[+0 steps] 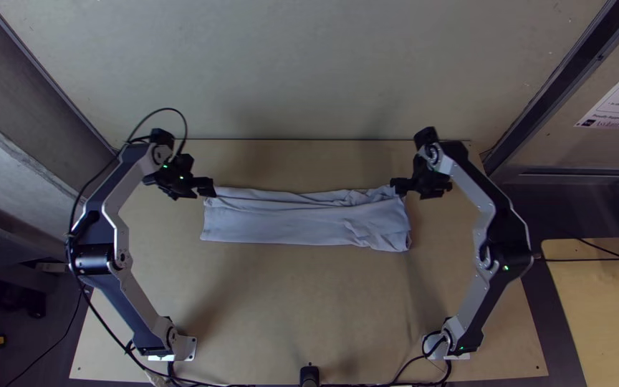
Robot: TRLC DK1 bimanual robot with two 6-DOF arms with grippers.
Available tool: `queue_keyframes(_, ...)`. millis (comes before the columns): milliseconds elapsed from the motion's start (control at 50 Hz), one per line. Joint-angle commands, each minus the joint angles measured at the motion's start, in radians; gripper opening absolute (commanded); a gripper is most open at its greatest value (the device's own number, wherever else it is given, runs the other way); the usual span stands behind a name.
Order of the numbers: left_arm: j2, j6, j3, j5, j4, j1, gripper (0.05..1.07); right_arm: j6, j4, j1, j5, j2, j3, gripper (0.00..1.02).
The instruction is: Fold the t-shirt
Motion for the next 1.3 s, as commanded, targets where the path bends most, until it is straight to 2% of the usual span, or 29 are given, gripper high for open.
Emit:
queue_keyframes(0, -0.072, -0.02, -0.04, 0.07, -0.014, 0.052, 1.03, 0.0, 0.01, -0.026, 0.026, -0.136, -0.005, 0.96)
queue_keyframes(60, -0.083, -0.019, -0.057, 0.113, -0.015, 0.08, 1.03, 0.02, 0.01, -0.039, 0.025, -0.182, -0.002, 0.96)
queue_keyframes(280, -0.098, 0.015, -0.138, 0.288, -0.023, 0.174, 1.03, 0.022, 0.02, -0.081, 0.026, -0.32, 0.024, 0.99)
queue_keyframes(440, -0.087, 0.04, -0.212, 0.334, 0.015, 0.204, 1.03, 0.04, 0.023, -0.085, 0.025, -0.417, 0.053, 0.99)
queue_keyframes(560, -0.047, 0.032, -0.222, 0.368, 0.032, 0.217, 1.03, 0.068, 0.049, -0.085, 0.025, -0.469, 0.078, 0.99)
queue_keyframes(700, -0.029, 0.009, -0.259, 0.403, 0.089, 0.221, 1.03, 0.069, 0.049, -0.085, 0.025, -0.5, 0.086, 0.99)
queue_keyframes(1020, 0.011, -0.063, -0.308, 0.407, 0.19, 0.158, 1.03, 0.069, 0.043, -0.089, 0.026, -0.536, 0.066, 0.99)
queue_keyframes(1280, 0.0, -0.193, -0.37, 0.375, 0.308, -0.004, 1.03, 0.071, 0.04, -0.091, 0.026, -0.556, 0.04, 0.99)
